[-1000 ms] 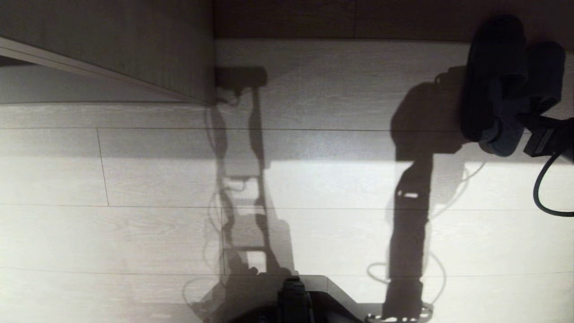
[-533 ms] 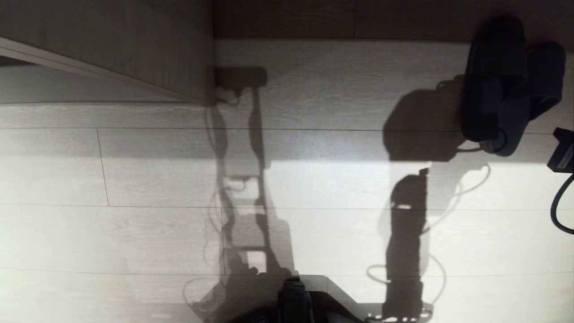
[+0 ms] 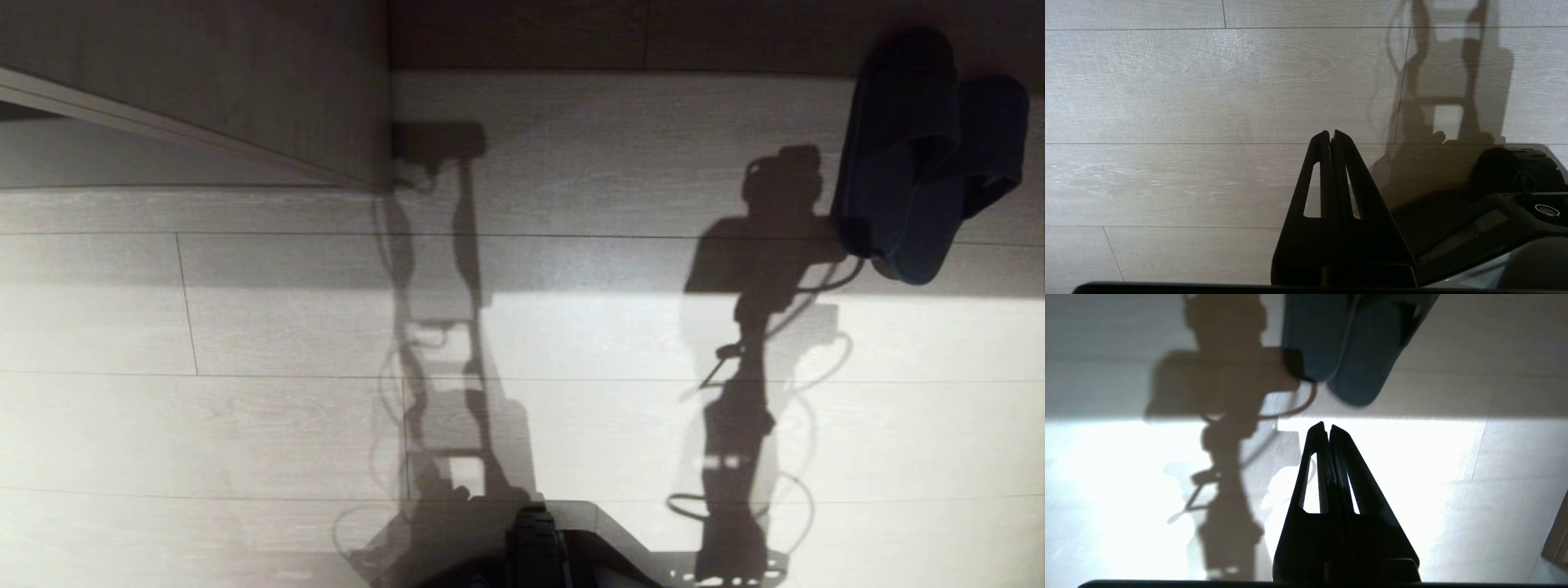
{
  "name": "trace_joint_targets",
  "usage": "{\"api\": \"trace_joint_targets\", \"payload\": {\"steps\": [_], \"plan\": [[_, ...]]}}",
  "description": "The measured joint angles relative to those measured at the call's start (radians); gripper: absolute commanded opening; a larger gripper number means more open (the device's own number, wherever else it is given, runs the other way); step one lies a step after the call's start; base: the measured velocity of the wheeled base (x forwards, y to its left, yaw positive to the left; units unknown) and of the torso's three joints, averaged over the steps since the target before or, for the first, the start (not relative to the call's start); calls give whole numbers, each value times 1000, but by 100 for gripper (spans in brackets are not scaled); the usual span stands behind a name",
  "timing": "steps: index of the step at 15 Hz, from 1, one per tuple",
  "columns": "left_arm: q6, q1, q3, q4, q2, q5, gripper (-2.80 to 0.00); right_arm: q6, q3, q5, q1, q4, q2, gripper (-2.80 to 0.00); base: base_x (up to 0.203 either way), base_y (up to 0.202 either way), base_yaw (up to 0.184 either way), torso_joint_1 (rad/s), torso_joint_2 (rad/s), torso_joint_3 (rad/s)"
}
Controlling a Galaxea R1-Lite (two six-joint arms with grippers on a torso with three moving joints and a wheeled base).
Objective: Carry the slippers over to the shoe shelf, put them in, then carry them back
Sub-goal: Pick up the slippers on the floor
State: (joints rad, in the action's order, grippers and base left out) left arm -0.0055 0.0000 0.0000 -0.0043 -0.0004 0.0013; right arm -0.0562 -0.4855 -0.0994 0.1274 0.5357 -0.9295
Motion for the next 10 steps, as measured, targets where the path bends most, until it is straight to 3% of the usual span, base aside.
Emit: {"api": "trace_joint_targets", "payload": {"steps": [3,7,10], "plan": [[0,0,0,0,0,0,-280,-9,85,2,-62,-136,177,-280,0,0,0,0,0,0],[0,0,0,0,0,0,-280,-33,148,2,-100,-201,300,-280,0,0,0,0,0,0],[0,0,0,0,0,0,-280,-60,266,6,-132,-253,497,-280,0,0,0,0,0,0]]}}
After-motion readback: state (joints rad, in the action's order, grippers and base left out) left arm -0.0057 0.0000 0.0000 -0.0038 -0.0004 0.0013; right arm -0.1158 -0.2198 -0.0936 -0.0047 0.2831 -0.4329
